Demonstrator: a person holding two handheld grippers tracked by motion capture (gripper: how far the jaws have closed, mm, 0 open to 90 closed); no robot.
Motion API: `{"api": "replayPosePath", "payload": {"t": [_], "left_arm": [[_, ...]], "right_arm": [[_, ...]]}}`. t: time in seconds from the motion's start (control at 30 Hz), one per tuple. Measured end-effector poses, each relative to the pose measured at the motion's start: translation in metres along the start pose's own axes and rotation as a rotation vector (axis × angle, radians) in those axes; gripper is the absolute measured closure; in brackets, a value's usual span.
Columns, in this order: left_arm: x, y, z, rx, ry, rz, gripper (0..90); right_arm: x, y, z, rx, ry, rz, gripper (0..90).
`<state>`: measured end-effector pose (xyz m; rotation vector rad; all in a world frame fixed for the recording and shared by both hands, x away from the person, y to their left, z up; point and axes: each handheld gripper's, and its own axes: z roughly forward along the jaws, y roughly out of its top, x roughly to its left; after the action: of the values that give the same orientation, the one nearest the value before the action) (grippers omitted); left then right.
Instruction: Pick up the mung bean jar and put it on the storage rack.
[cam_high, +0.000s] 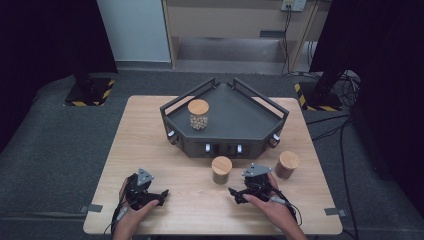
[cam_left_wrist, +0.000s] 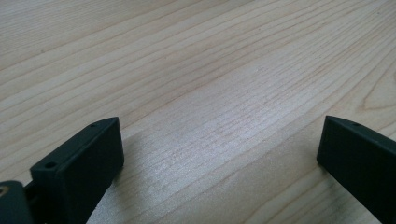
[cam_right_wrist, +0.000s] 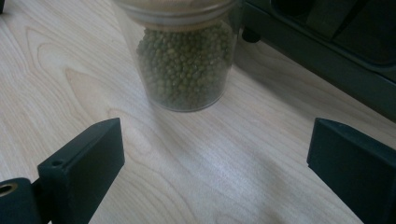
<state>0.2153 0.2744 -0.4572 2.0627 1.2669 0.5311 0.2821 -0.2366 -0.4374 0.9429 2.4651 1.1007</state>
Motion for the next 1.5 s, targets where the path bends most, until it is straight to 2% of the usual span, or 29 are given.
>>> {"api": "replayPosePath", "payload": {"t": [0.5,1.5], "left_arm": [[0.0,0.0,0.0,0.0,0.0,0.001,0.0],[0.0,0.0,0.0,0.0,0.0,0.0,0.0]], "right_arm": [[0.007,0.022,0.007,-0.008,0.005,-0.031,4.1],[0.01,0.039,0.023,-0.004,0.016,-0.029,5.8]]}}
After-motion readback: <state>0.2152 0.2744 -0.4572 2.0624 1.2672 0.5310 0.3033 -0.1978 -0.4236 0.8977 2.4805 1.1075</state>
